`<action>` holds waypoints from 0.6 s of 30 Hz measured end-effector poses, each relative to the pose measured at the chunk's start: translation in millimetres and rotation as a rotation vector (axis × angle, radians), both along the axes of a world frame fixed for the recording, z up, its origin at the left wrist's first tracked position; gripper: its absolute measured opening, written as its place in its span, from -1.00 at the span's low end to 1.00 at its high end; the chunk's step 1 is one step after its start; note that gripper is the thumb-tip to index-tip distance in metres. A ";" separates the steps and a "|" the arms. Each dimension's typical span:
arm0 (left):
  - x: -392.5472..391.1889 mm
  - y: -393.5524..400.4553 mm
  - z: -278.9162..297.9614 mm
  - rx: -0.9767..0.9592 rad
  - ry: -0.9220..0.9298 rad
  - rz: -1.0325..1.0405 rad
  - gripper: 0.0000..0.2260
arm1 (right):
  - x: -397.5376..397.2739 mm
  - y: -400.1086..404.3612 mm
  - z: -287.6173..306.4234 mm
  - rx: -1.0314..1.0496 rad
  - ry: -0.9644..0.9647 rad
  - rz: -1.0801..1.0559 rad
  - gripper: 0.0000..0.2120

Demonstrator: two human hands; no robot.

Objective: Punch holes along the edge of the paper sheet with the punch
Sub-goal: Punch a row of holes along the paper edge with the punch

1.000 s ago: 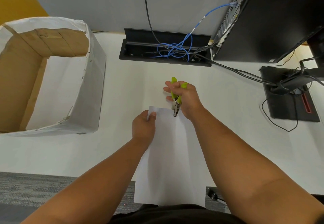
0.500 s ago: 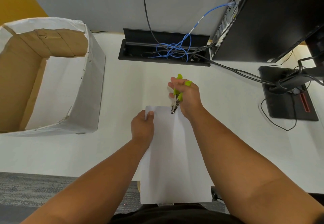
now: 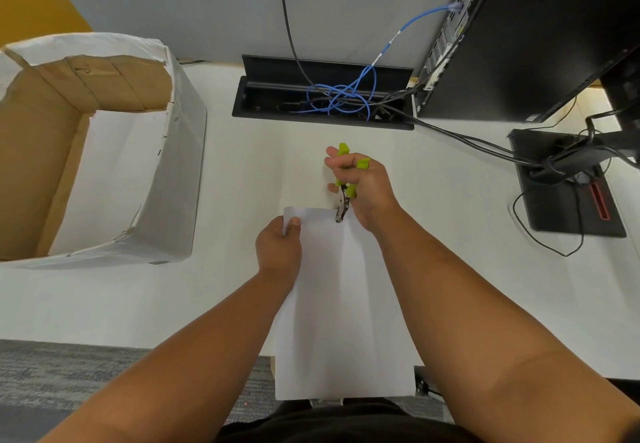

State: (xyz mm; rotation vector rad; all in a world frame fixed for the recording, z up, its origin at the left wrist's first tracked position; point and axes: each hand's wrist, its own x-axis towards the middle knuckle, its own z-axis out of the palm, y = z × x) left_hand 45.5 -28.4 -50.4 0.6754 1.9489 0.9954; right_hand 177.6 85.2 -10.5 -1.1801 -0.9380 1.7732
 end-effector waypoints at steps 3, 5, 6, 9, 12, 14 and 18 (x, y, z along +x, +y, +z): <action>-1.1 2.3 0.6 -0.010 -0.023 0.013 -0.59 | -4.2 0.7 3.1 -0.004 -0.002 -0.063 -0.75; -0.3 1.6 1.3 0.004 -0.014 0.001 -0.61 | -6.2 -0.1 3.0 -0.023 0.006 -0.132 -0.74; 0.0 0.5 1.9 0.007 -0.007 -0.008 -0.63 | -6.8 -1.0 2.4 -0.032 0.009 -0.148 -0.74; -0.6 -2.9 1.4 0.010 0.018 -0.030 -0.65 | -6.3 -5.4 0.8 -0.021 0.002 -0.121 -0.72; -1.2 -3.3 2.3 0.005 0.029 -0.022 -0.64 | -4.7 -7.0 -0.8 0.015 0.004 -0.084 -0.75; -2.9 -1.9 2.9 0.000 0.054 -0.020 -0.63 | -3.9 -7.1 -4.5 0.017 0.028 -0.079 -0.79; -4.0 -1.1 7.9 0.015 0.140 -0.077 -0.67 | -0.5 -5.6 -16.3 -0.053 0.095 -0.126 -0.77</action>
